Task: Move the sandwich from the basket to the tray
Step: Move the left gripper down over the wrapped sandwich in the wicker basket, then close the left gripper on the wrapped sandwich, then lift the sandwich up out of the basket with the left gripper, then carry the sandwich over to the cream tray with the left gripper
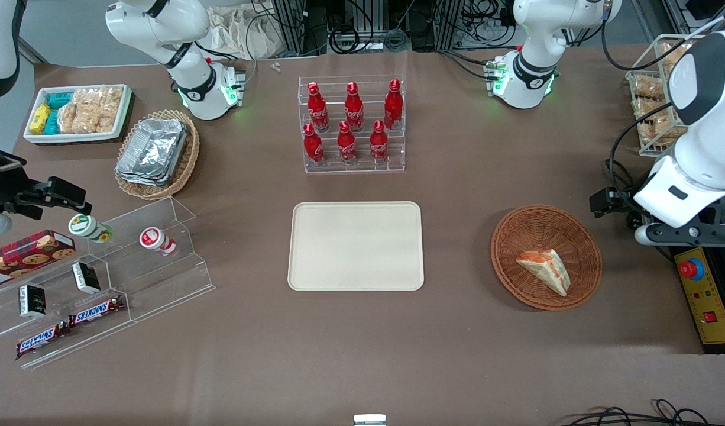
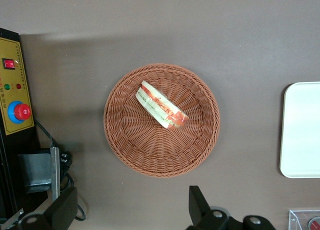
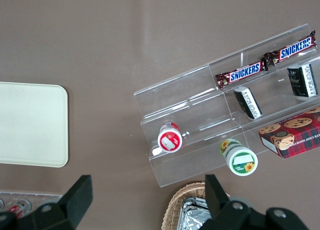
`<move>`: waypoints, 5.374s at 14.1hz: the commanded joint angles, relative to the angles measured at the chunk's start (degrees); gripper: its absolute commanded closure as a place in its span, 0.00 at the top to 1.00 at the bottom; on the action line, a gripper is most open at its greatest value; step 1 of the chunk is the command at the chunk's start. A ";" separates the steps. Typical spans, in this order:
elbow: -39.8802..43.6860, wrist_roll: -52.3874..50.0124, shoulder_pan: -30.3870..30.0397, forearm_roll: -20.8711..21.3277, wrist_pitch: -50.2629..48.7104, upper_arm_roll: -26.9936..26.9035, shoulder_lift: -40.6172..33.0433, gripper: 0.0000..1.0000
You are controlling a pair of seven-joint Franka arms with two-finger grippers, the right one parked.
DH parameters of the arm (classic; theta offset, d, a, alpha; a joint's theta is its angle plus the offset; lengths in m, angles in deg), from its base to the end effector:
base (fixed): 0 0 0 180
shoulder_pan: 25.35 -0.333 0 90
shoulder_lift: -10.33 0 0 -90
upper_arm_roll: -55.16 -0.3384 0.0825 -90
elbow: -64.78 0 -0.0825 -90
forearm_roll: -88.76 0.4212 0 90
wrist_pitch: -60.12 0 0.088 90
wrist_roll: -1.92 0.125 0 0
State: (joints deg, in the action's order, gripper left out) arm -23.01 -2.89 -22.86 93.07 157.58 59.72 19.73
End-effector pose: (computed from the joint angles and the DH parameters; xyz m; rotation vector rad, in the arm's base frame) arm 0.6499 -0.0682 0.5585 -3.0799 0.0733 -0.0179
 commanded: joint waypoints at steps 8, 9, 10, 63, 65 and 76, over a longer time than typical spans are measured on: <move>1.56 -10.70 -0.64 -5.25 0.44 -0.26 4.91 1.00; 0.00 -15.01 -0.65 -5.45 2.89 -0.26 5.01 1.00; -2.72 -19.14 -0.56 -5.27 6.22 -0.26 5.01 1.00; 22.04 -30.15 2.25 0.88 -8.16 11.32 20.03 0.00; 21.52 -34.98 4.87 1.93 -5.28 14.15 21.70 0.00; 8.53 -40.63 19.56 2.37 19.32 13.98 32.25 0.00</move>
State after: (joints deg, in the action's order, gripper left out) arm -12.37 -42.99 -4.56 94.28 172.75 73.94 51.36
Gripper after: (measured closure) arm 0.806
